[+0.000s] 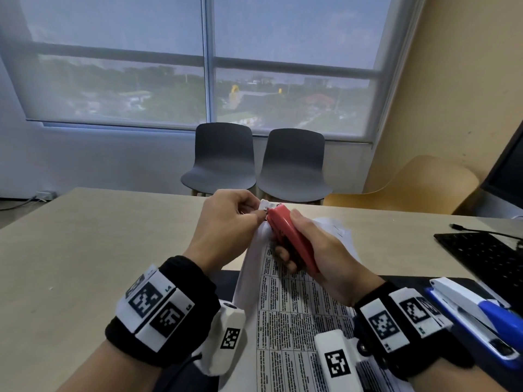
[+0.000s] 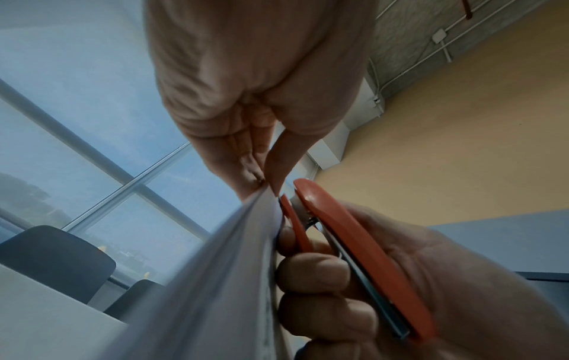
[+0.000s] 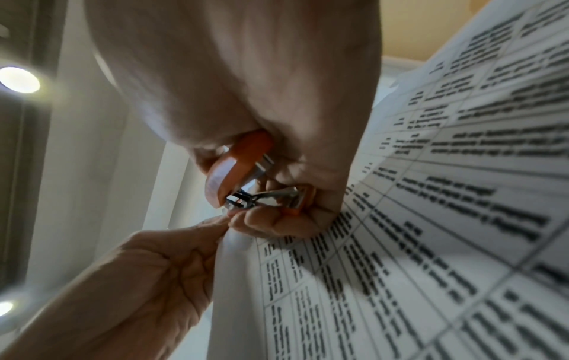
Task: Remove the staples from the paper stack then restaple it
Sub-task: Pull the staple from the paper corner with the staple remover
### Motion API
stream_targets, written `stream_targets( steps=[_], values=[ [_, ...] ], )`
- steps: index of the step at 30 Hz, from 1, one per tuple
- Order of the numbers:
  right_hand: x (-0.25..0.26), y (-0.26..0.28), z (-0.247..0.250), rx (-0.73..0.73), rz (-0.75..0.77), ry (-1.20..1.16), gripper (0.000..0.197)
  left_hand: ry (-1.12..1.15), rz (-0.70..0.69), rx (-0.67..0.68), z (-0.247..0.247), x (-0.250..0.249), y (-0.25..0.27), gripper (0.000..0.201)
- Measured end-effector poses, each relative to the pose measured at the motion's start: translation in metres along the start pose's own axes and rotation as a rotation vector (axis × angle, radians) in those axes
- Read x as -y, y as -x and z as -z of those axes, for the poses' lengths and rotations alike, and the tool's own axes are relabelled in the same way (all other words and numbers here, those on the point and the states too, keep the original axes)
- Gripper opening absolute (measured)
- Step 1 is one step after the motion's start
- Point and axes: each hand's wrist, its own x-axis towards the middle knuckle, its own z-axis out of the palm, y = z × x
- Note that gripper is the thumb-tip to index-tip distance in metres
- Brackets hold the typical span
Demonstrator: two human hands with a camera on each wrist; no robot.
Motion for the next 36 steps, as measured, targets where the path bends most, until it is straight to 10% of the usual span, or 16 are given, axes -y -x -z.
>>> stream_targets(
  steps=[26,36],
  values=[
    [0.007,0.007,-0.008,-0.112,-0.036,-0.011,0.058,-0.23,-0.198,-0.07,0.002,-0.013,0.006,0.016],
    [0.003,0.007,-0.021,-0.111,0.068,-0.003,0.058,0.125,-0.078,-0.01,0.007,-0.018,0.008,0.02]
  ],
)
